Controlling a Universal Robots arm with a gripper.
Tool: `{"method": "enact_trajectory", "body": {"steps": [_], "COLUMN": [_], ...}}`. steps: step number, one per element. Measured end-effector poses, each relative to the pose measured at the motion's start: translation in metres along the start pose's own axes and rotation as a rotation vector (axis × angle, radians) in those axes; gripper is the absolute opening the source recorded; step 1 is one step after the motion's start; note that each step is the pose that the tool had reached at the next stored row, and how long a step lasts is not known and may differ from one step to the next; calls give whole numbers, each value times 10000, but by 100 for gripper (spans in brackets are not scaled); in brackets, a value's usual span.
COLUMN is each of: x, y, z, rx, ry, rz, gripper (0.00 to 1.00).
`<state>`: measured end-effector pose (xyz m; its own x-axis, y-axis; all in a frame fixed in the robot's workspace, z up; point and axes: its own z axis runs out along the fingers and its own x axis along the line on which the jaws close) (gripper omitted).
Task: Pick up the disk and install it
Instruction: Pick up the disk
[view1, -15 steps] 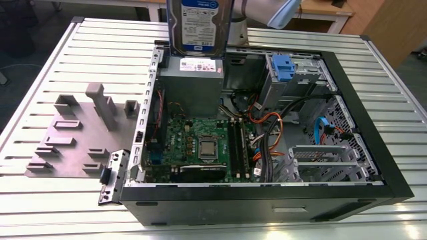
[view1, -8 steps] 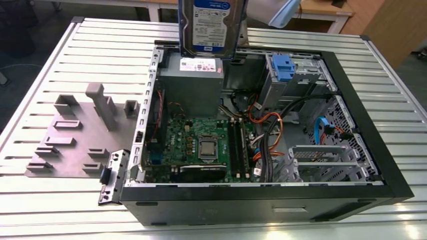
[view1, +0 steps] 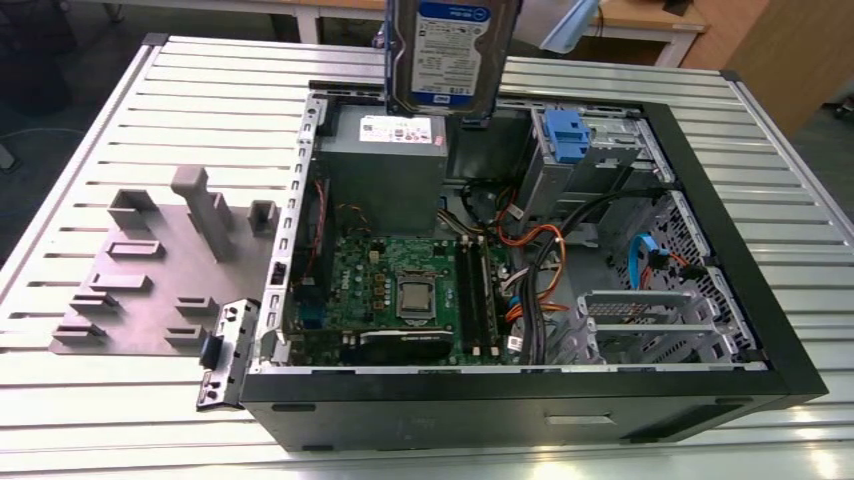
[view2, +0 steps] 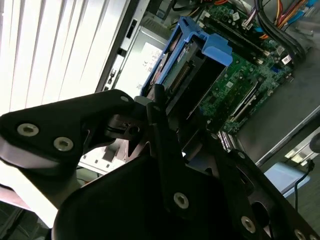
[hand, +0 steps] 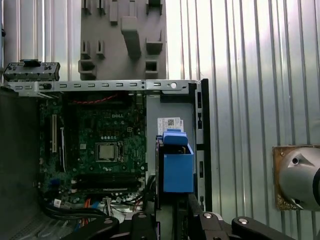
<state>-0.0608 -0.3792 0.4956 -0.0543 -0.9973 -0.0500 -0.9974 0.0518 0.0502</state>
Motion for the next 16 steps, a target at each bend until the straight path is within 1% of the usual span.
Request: {"method": "enact_trajectory", "body": {"steps": [11, 16], "x": [-18, -25], "y": [-348, -475], "z": [-9, -13], "rx": [0, 0], "ry": [-1, -1], "rz": [1, 0], "gripper": [35, 35]}}
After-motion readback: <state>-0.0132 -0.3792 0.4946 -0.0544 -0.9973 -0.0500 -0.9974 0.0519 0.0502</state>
